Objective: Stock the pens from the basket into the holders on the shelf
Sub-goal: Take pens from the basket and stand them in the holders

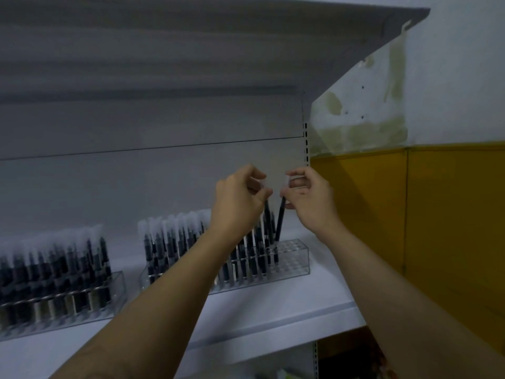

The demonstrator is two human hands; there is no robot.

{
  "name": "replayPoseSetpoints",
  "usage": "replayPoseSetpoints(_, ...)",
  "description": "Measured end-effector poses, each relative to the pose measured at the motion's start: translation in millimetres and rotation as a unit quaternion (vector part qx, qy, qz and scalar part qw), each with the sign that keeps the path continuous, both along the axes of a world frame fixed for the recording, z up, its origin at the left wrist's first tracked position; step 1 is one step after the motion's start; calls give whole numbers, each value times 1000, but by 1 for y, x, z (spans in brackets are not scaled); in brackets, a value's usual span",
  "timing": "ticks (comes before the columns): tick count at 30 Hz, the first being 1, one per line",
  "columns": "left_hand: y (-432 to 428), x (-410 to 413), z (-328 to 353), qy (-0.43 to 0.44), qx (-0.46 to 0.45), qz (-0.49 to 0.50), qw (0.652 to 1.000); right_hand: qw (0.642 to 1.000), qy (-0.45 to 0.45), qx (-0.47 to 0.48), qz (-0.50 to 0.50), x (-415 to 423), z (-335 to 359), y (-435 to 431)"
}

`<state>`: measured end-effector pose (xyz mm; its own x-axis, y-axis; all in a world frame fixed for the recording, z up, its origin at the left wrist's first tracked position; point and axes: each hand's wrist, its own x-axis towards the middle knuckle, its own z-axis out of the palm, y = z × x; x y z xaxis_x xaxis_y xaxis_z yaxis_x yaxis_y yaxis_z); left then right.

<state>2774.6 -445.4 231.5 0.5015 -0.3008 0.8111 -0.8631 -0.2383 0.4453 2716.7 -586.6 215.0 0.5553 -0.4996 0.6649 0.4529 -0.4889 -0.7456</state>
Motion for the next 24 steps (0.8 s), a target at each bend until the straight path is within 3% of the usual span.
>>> replayPoseSetpoints(9,3,3,-2,10,31,21,999,1000,11,-24,14,0,-4,-4)
replayPoseSetpoints(15,-2,2,-16,-2,136,70,988,981,137,-135,15,3,-30,-1)
replayPoseSetpoints(24,-4,6,-17,-24,251,169,953,943,234,-237,8,-14,-42,-6)
